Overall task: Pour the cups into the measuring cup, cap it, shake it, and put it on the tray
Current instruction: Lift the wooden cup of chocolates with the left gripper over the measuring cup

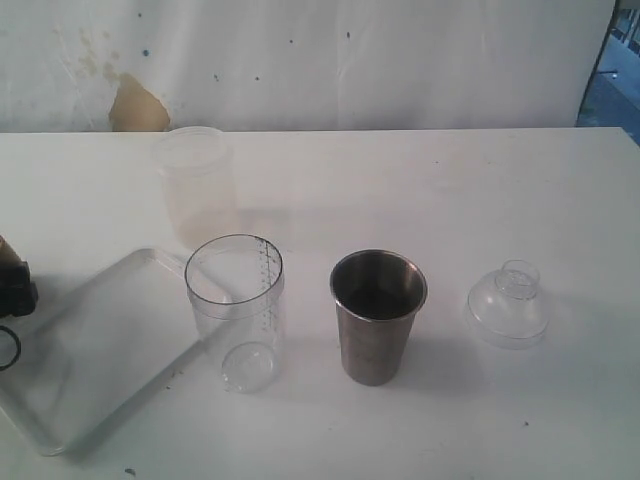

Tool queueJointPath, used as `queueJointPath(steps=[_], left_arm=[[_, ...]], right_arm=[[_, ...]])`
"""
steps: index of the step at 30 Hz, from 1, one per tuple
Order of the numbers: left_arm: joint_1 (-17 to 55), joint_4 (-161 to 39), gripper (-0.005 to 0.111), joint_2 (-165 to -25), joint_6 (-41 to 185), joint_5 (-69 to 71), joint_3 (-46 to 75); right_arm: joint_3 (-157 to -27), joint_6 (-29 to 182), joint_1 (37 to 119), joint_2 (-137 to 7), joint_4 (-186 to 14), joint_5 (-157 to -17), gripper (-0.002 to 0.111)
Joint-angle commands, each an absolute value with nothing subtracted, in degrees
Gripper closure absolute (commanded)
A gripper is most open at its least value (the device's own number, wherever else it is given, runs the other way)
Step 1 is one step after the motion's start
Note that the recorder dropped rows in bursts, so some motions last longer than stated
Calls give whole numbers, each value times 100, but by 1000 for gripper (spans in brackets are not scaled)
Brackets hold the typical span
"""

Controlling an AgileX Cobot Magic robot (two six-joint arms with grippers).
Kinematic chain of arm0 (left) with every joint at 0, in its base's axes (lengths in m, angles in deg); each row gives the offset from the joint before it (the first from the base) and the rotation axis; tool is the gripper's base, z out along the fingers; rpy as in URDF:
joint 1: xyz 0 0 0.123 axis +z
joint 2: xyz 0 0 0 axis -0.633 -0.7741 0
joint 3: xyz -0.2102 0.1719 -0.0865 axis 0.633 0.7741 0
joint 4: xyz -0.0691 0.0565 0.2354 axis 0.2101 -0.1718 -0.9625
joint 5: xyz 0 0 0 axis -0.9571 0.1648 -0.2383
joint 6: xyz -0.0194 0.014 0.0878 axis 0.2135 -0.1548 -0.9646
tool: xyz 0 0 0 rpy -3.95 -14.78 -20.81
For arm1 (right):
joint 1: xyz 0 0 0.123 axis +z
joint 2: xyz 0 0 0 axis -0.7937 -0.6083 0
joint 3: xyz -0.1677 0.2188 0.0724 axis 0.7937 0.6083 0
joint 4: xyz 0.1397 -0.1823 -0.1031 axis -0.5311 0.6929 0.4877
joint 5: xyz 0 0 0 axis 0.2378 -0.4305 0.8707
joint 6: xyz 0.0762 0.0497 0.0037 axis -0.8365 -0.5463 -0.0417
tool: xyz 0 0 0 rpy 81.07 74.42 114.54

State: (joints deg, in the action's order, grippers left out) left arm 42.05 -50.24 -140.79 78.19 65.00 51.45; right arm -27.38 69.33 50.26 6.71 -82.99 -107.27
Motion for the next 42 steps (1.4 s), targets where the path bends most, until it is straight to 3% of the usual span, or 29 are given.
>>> queueJointPath(steps=[1,4,11,18,20,24,35,42], left_arm=[[4197,-4948,2,-14093,7811,6697,5116],[4197,-4948,5,-14093,7811,6633,5116],[4197,-4948,32,-14101,7811,6579,5116],[4197,-5116,40,-14321,7956,6670,5116],[4197,-5116,54,-14329,7957,6670,5116],[4197,-5560,107,-14308,7957,6573,5116],[4197,-7298,107,-13312,8436,6519,5116],[4197,-9229,107,-12173,9446,5635,4925]], right_arm=[[-2726,6919,5036,692,-8283,-10700,108],[-2726,6919,5036,692,-8283,-10700,108],[-2726,6919,5036,692,-8283,-10700,108],[-2726,6919,5036,692,-8283,-10700,108],[-2726,6919,5036,692,-8283,-10700,108],[-2726,6919,5036,692,-8283,-10700,108],[-2726,6919,5036,692,-8283,-10700,108],[-2726,6919,5036,692,-8283,-10700,108]])
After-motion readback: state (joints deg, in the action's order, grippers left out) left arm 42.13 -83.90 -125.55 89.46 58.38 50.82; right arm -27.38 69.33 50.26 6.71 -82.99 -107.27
